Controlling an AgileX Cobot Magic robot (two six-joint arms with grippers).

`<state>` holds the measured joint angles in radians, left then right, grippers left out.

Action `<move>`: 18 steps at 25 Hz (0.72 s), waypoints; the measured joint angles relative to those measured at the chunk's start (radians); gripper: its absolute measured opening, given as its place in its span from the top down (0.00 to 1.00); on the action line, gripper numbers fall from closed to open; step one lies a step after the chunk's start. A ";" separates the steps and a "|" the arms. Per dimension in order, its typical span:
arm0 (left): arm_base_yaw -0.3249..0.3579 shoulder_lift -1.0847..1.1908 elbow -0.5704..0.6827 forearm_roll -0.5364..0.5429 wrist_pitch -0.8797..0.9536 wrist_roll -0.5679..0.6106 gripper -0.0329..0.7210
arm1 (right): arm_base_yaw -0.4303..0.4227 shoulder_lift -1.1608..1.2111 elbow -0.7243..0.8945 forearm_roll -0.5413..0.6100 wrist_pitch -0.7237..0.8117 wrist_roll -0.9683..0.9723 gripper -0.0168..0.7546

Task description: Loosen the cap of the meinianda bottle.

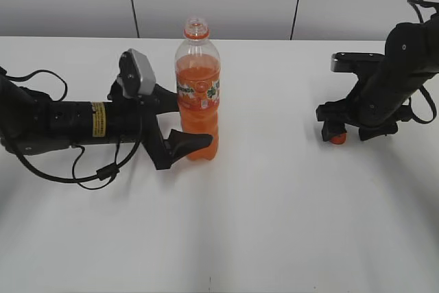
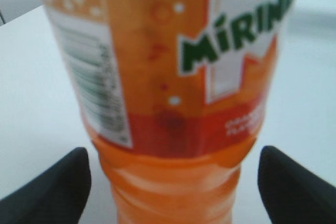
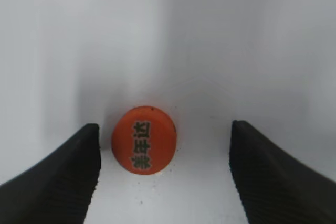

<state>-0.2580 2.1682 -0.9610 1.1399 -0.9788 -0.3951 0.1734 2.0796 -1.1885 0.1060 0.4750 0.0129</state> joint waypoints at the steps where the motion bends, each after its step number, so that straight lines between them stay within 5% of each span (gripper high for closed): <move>1: 0.007 0.000 0.000 0.001 0.000 0.000 0.17 | 0.000 0.000 -0.003 0.007 0.002 -0.013 0.23; 18: 0.136 0.000 0.000 0.277 0.000 -0.130 0.17 | 0.003 -0.155 -0.047 0.024 0.011 -0.040 0.22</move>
<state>-0.1222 2.1682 -0.9610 1.4173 -0.9788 -0.5255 0.1765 1.9250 -1.2354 0.1300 0.4862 -0.0270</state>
